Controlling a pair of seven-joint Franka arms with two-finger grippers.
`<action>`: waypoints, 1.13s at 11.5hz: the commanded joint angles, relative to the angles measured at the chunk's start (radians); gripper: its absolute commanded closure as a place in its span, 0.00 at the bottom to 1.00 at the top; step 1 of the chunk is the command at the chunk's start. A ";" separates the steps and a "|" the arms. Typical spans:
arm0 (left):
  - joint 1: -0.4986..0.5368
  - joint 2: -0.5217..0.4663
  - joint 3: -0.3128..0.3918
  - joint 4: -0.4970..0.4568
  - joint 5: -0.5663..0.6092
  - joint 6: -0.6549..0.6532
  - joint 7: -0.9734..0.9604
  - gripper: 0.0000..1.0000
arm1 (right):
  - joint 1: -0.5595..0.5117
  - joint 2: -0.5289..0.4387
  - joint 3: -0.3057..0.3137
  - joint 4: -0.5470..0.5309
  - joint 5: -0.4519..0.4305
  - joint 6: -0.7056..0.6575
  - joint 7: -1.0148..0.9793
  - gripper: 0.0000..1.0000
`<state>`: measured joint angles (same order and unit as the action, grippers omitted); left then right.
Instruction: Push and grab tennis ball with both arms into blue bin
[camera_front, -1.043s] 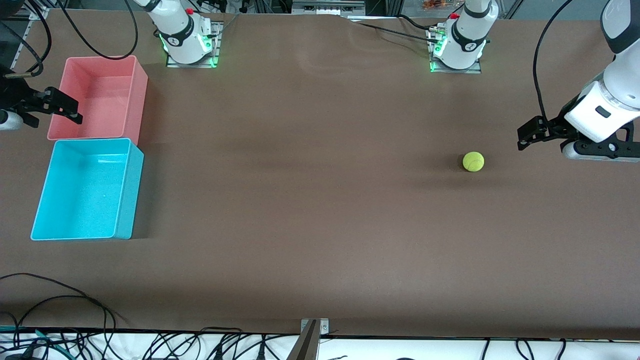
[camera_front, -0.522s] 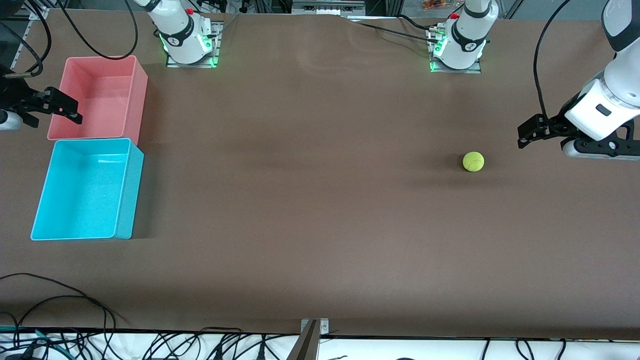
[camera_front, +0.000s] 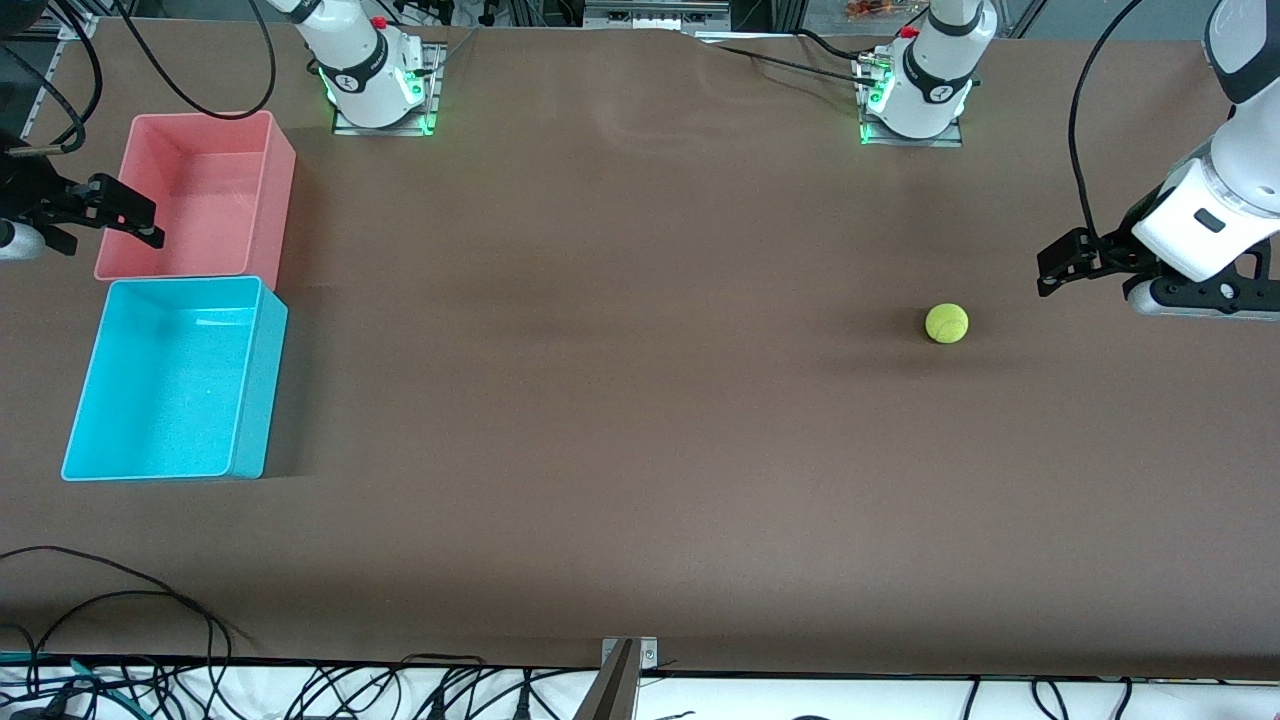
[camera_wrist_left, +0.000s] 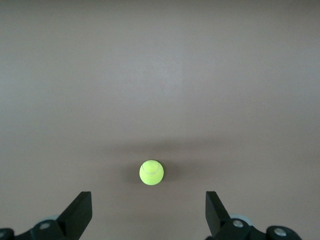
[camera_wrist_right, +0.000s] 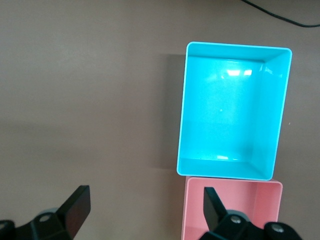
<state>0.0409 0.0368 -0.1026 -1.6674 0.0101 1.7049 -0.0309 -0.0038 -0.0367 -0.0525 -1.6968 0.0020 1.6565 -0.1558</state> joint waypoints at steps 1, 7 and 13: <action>0.008 -0.005 0.001 0.011 -0.030 -0.021 0.028 0.00 | -0.002 0.011 -0.001 0.037 -0.008 -0.030 -0.001 0.00; 0.008 -0.003 0.001 0.014 -0.032 -0.025 0.028 0.00 | -0.007 0.011 -0.003 0.037 -0.008 -0.035 -0.001 0.00; 0.010 -0.006 0.003 0.012 -0.032 -0.028 0.028 0.00 | -0.008 0.009 -0.030 0.037 -0.007 -0.040 -0.002 0.00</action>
<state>0.0418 0.0368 -0.1021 -1.6674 0.0098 1.6994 -0.0309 -0.0098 -0.0366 -0.0722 -1.6890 0.0020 1.6415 -0.1558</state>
